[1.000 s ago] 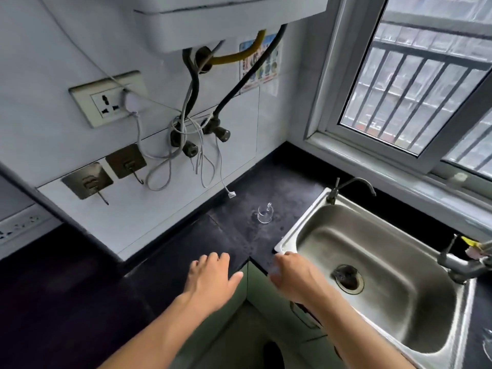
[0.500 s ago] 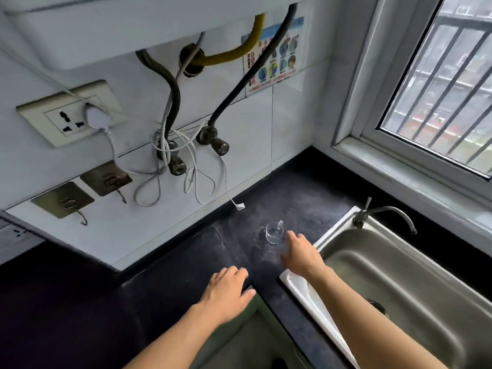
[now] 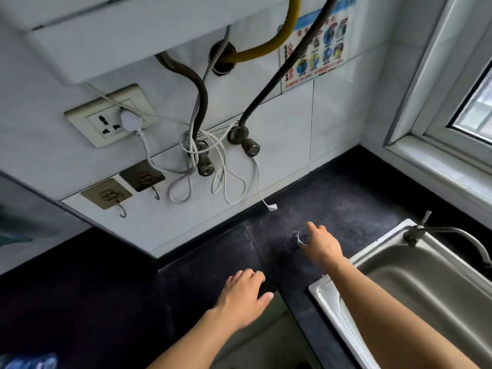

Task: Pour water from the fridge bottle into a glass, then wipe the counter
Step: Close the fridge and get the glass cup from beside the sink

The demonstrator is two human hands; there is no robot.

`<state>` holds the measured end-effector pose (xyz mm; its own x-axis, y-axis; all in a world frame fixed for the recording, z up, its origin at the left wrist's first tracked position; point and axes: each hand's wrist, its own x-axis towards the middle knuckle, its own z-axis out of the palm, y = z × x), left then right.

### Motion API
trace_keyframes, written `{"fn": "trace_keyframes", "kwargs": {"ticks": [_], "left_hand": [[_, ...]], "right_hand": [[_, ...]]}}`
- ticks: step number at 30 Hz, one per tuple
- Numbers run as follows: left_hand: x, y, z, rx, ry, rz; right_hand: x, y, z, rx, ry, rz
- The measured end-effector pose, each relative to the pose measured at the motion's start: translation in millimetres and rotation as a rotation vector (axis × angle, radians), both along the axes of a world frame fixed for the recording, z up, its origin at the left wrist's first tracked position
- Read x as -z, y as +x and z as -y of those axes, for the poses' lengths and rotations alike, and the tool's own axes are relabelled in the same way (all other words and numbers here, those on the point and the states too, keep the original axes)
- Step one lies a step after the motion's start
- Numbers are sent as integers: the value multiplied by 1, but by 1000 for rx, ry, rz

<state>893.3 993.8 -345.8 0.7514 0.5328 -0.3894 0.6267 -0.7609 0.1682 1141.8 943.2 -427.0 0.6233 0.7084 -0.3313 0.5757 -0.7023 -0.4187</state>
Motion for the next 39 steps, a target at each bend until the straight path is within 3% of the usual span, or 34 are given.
{"fn": "trace_keyframes", "kwargs": {"ticks": [9, 14, 19, 22, 29, 39], "left_hand": [[8, 0, -5, -126, -73, 164], [12, -4, -3, -414, -291, 326], [6, -15, 4, -757, -630, 606], [5, -24, 4, -891, -736, 719], [-14, -63, 11, -1115, -730, 898], [-42, -197, 9, -1328, -712, 1036]], "right_hand": [[-42, -55, 14, -159, 143, -73], [-82, -95, 26, -347, 177, -47], [-104, -119, 27, -410, 259, -10], [-112, -129, 25, -460, 289, -40], [-116, -170, 4, -616, 351, -81], [-142, -294, -39, -918, 381, -24]]}}
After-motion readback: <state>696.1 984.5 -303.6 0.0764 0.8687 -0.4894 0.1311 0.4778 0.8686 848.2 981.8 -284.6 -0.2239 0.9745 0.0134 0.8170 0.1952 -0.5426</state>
